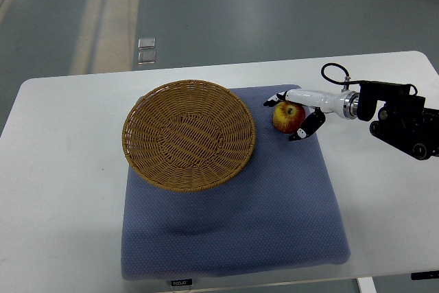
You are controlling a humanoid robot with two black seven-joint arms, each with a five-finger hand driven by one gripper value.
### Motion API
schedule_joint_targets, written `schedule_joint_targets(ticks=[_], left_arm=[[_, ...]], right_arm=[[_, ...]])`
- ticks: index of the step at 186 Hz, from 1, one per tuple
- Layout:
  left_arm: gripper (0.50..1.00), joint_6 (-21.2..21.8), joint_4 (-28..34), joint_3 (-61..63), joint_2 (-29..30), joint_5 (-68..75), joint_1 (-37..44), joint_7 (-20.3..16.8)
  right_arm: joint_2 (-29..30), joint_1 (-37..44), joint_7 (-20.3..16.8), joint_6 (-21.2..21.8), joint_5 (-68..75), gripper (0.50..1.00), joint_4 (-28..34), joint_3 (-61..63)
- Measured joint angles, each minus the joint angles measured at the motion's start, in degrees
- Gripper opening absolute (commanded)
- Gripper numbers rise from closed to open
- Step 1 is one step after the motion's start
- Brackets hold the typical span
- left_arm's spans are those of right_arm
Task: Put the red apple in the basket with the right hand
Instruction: 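Close the right hand's fingers around the apple and lift it, then carry the apple with the right hand over the wicker basket and lower it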
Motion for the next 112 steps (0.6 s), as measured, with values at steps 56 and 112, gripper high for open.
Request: schedule_joint_targets(ticks=[56,112], left_arm=[[1.000,0.0,0.0,0.0,0.0,0.0,0.0,0.0],[1.000,0.0,0.0,0.0,0.0,0.0,0.0,0.0]], right_arm=[[0.4,0.6,0.0,-1.7,-0.1,0.570,-1.8,0.1],[0.1,9.0,1.4,-1.1,1.4,0.560,2.9,1.2]])
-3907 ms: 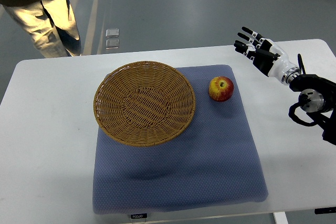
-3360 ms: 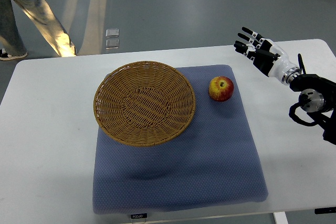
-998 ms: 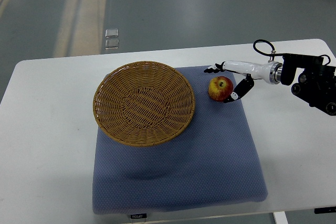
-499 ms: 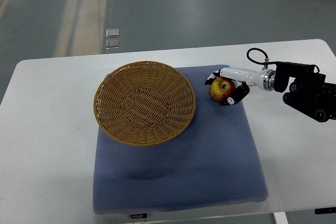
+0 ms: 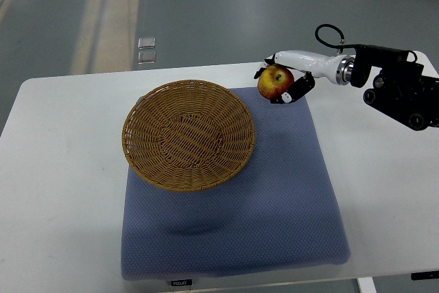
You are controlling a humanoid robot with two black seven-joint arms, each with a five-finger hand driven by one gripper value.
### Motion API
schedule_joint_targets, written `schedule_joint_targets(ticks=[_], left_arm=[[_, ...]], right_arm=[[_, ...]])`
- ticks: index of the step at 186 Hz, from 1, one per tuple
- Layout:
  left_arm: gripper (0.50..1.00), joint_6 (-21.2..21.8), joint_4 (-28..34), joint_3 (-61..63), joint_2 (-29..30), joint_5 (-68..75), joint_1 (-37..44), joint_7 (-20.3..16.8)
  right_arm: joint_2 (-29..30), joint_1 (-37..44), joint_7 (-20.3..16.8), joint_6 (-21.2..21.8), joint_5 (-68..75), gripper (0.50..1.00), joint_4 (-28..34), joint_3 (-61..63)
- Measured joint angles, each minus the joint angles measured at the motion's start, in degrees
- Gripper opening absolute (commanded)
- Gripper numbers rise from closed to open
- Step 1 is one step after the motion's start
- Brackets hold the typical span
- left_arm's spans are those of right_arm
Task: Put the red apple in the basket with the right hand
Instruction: 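Carry the apple with the right hand over the wicker basket and lower it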
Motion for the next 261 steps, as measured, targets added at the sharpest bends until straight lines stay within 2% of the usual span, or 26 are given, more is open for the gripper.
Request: schedule_joint_targets(ticks=[38,67,126,161,162,173,181,230,231,235,250,254,255,261], left_arm=[[1.000,0.0,0.1,0.0,0.0,0.0,0.0,0.0],[1.000,0.0,0.1,0.0,0.0,0.0,0.0,0.0],[1.000,0.0,0.1,-0.1,0.0,0.0,0.0,0.0],[1.000,0.0,0.0,-0.2,0.0,0.0,0.0,0.0],[1.000,0.0,0.0,-0.2,0.0,0.0,0.0,0.0],[1.000,0.0,0.0,-0.2,0.0,0.0,0.0,0.0],[1.000,0.0,0.0,-0.2,0.0,0.0,0.0,0.0],[1.000,0.0,0.0,-0.2,0.0,0.0,0.0,0.0],[1.000,0.0,0.0,-0.2,0.0,0.1,0.0,0.0],[1.000,0.0,0.0,-0.1,0.0,0.1,0.0,0.0],[1.000,0.0,0.0,-0.1,0.0,0.1,0.0,0.0],[1.000,0.0,0.0,0.0,0.0,0.1,0.0,0.0],[1.000,0.0,0.0,0.0,0.0,0.1,0.0,0.0],[1.000,0.0,0.0,0.0,0.0,0.1,0.0,0.0]], right_arm=[[1.7,5.4,0.9,0.8,0.2,0.564,3.3,-0.4],[7.0,7.4,2.0,3.4,0.3,0.574,5.0,-0.7],[17.2,7.5,3.5,4.6,-0.2,0.590,6.1,-4.5],[20.3,6.5,3.3,4.1,-0.8,0.619,5.4,-9.8],[20.3,6.5,3.2,4.0,-0.8,0.641,5.3,-9.9],[20.7,6.0,3.0,3.9,-0.9,0.643,4.8,-10.8],[21.0,5.6,2.9,3.9,-0.9,0.672,4.2,-11.1],[21.4,5.2,1.2,1.7,-1.1,0.713,0.8,-12.6],[21.4,5.2,1.2,1.6,-1.1,0.735,0.8,-12.6],[21.4,5.2,1.0,1.5,-1.1,0.756,0.7,-12.7],[21.4,5.2,0.4,0.5,-1.1,0.813,-0.1,-13.1],[21.4,5.2,0.2,0.3,-1.1,0.850,-0.3,-13.1],[21.4,5.2,0.2,0.2,-1.1,0.872,-0.3,-13.1],[21.5,5.2,0.0,-0.2,-1.1,0.917,-0.5,-13.2]])
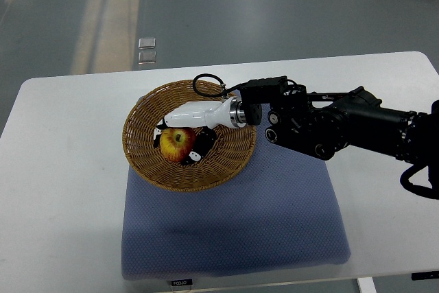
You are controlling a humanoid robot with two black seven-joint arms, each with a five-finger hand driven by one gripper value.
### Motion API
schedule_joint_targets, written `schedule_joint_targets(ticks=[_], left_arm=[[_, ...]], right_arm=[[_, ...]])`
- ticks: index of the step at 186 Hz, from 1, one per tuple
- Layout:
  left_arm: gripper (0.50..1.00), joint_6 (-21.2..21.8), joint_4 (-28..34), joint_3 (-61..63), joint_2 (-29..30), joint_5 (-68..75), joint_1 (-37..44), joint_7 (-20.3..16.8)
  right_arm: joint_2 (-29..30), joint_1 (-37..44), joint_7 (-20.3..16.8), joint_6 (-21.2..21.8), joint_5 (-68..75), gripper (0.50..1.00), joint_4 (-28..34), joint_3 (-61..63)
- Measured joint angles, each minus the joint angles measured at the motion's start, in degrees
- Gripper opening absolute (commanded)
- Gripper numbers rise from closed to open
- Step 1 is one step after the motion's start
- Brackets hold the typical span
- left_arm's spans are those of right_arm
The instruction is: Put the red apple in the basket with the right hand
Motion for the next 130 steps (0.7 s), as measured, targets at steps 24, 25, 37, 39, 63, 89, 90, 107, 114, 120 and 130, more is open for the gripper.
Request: schedule_joint_targets(ticks=[24,25,37,39,63,89,90,107,114,120,130], left_arm=[[1.000,0.0,0.0,0.0,0.0,0.0,0.0,0.0],[1.000,0.0,0.0,0.0,0.0,0.0,0.0,0.0],[1.000,0.0,0.0,0.1,0.0,0.0,0.0,0.0],[1.000,0.0,0.0,0.1,0.0,0.0,0.0,0.0],[1.000,0.0,0.0,0.1,0.0,0.0,0.0,0.0],[1.000,0.0,0.0,0.0,0.0,0.0,0.0,0.0],[1.000,0.0,0.0,0.0,0.0,0.0,0.0,0.0],[1.000,0.0,0.0,0.0,0.0,0.0,0.0,0.0],[1.000,0.0,0.0,0.0,0.0,0.0,0.0,0.0],[1.000,0.0,0.0,0.0,0.0,0.0,0.0,0.0],[1.000,0.0,0.1,0.0,0.0,0.0,0.0,0.0]], right_arm=[[0.2,-0.1,-0.3,-0.9,0.0,0.928,-0.3,-0.7],[0.2,-0.1,-0.3,-0.9,0.0,0.926,-0.3,-0.7],[0.2,0.0,-0.3,-0.9,0.2,0.926,-0.3,-0.9],[0.2,0.0,-0.3,-0.9,0.3,0.926,-0.3,-0.9],[-0.7,0.5,-0.2,-1.1,1.2,0.926,-0.2,-0.1],[-3.6,0.6,-0.2,-1.1,5.0,0.924,-0.2,6.3],[-3.7,0.6,-0.2,-1.1,5.1,0.924,-0.2,6.5],[-6.9,-0.4,-0.4,-0.7,12.3,0.921,-0.2,12.9],[-7.9,-1.2,-0.6,-0.8,15.4,0.921,-0.3,14.6],[-9.1,-2.2,-1.0,-0.9,18.7,0.921,-0.4,16.0],[-10.8,-3.7,-1.8,-1.3,23.0,0.919,-0.5,17.8]])
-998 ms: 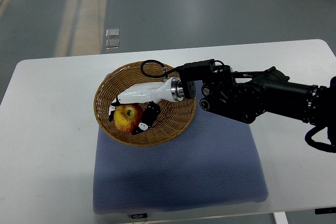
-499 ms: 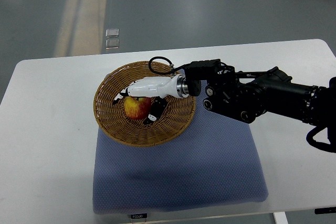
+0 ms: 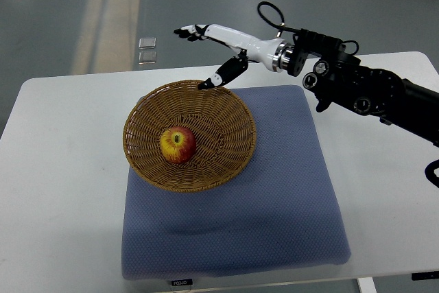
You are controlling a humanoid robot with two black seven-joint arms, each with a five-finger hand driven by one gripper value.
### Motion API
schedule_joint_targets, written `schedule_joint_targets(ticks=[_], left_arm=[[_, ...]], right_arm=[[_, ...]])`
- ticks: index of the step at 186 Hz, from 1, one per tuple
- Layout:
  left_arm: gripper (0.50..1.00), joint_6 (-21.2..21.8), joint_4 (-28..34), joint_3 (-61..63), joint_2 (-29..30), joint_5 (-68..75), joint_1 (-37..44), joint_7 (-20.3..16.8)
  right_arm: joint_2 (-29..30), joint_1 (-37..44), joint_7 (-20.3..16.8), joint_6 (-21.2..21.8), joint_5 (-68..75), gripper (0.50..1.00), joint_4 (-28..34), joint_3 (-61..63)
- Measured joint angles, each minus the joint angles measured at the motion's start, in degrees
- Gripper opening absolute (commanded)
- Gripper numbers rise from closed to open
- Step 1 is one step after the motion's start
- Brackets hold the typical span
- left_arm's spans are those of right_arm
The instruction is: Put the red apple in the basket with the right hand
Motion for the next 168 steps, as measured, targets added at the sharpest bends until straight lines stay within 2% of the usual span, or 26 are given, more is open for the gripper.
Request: schedule_joint_targets(ticks=[20,52,80,104,139,168], left_arm=[[1.000,0.0,0.0,0.0,0.0,0.0,0.0,0.0],[1.000,0.0,-0.1,0.0,0.0,0.0,-0.1,0.0],[1.000,0.0,-0.2,0.0,0.0,0.0,-0.1,0.0],[1.000,0.0,-0.1,0.0,0.0,0.0,-0.1,0.0],[1.000,0.0,0.0,0.0,0.0,0.0,-0.1,0.0],[1.000,0.0,0.0,0.0,0.0,-0.1,-0.1,0.0]], right_arm=[[-3.1,-4.1,-2.5,-2.5,10.9,0.919,-0.1,4.7],[-4.0,-11.1,-6.6,-11.0,26.8,0.921,0.0,10.2],[-4.9,-14.6,-9.0,-12.5,38.3,0.926,0.1,12.2],[-6.6,-16.8,-10.9,-10.0,43.4,0.926,0.5,12.4],[-9.2,-19.9,-11.4,0.7,44.2,0.928,0.5,12.5],[-9.5,-20.4,-10.9,2.4,43.8,0.928,-0.1,12.5]])
